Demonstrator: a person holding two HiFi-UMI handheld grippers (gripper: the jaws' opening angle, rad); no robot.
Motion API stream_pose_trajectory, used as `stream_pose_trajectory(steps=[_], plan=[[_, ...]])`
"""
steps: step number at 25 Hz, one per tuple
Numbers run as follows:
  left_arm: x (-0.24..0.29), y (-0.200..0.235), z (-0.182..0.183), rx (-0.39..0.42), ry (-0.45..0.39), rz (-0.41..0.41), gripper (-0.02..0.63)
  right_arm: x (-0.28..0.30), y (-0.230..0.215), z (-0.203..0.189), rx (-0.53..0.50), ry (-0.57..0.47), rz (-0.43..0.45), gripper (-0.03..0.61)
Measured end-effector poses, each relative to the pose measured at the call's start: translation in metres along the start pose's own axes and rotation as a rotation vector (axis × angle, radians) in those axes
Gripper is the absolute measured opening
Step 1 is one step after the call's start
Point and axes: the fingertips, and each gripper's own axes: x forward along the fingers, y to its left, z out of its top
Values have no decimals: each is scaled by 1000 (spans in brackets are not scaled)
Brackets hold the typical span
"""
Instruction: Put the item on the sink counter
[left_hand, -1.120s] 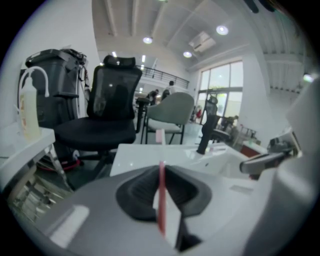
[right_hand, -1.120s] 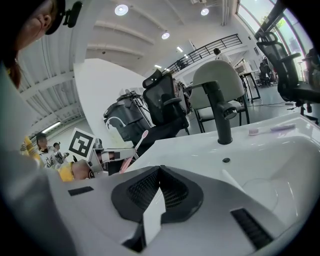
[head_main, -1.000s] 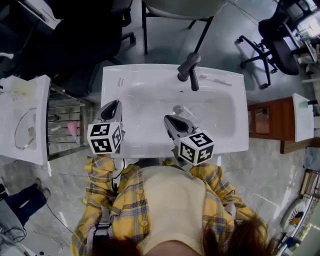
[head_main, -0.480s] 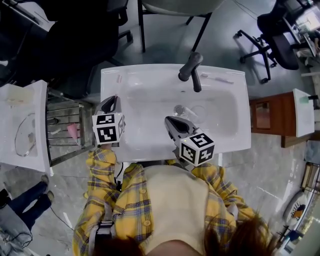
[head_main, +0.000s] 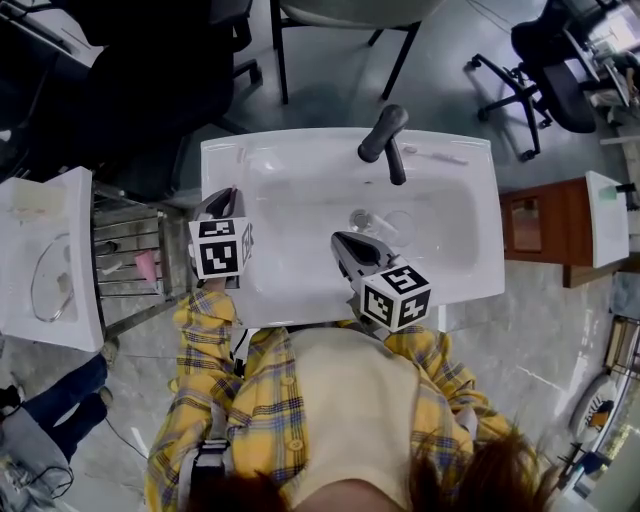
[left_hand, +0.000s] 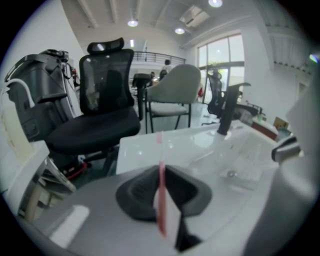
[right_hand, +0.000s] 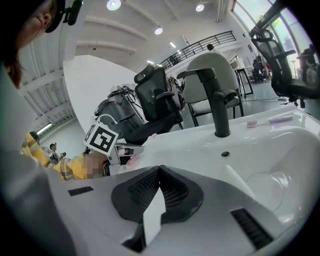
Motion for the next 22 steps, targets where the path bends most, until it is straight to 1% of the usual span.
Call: stream_pose_trajectory(steps=[6,10,12,13,17,22], plan=[[5,0,2,10,-10,10,41,-1,-1,-1,11,0,-17,12],[3,5,10,4,-57,8,44,3,2,0,16,-4,-21,12],[2,5,14,-14,-88,-4,75,3,3,0,17,-6,-23,12],[1,5,16,-23,-99,-13,77,4,3,0,18,-8,-24,12],[-6,0,21,-34,-124,-39,77,4,5,1,20,-21,-28,12],[-20,-18,26,-46,-158,-76,63,-3,4,2,22,-34,-30,12]])
